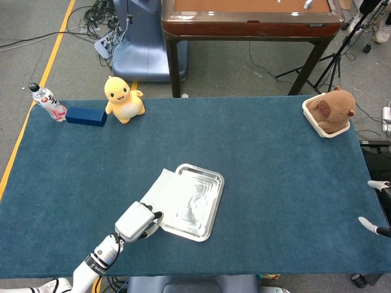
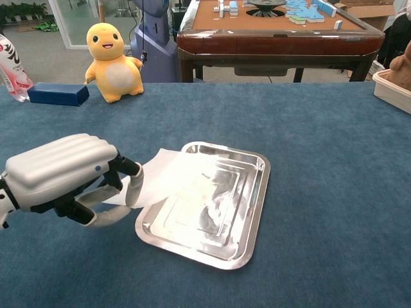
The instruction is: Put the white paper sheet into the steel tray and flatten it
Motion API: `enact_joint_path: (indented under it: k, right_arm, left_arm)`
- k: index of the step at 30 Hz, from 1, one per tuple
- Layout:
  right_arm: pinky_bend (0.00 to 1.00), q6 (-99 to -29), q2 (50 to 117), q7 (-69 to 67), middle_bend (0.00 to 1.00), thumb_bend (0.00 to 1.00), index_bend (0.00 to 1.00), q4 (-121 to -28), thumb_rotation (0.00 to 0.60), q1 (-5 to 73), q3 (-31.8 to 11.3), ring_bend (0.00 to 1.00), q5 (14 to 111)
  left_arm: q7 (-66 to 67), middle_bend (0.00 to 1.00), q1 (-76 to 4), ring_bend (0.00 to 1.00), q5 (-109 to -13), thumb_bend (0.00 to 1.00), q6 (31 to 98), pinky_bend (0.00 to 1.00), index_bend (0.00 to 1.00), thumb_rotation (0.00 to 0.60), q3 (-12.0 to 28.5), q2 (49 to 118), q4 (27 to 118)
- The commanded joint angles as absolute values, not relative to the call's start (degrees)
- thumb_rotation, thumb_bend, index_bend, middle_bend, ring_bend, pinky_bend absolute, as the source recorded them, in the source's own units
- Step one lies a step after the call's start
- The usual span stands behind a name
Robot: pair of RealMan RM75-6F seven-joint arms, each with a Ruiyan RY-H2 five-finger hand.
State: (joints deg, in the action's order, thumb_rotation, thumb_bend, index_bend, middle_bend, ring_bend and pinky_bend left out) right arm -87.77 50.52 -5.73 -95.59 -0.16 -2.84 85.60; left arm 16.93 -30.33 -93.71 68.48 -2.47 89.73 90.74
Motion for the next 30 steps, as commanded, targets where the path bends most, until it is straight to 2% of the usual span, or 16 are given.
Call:
enact_joint_path:
  k: [1,11,30]
  right_arm:
    - [0.33,-88.40,50.22,-6.14,0.30,0.00,0.27,-95.73,0.600,-0.50,-2.97,0.16,85.70]
    - [0.33,-89.87,49.91,-6.68,0.30,0.00,0.27,-95.87,0.600,-1.18,-3.40,0.16,85.61]
    - [0.33,-91.49,49.69,-8.03,0.30,0.00,0.27,-95.74,0.600,-2.00,-4.14,0.16,85.36]
  left_arm:
    - [17.39,0.95,-30.39,0.67,-94.17,0.46,68.29,0.74,0.63,0.600,-2.64,90.25,90.67]
    - [20.82,0.95,-30.89,0.67,-94.60,0.46,67.08,0.74,0.64,0.600,-2.12,92.60,90.75]
    - [32.40,0.96,-29.11,0.67,-87.17,0.46,65.40,0.74,0.64,0.600,-0.45,95.39,95.89]
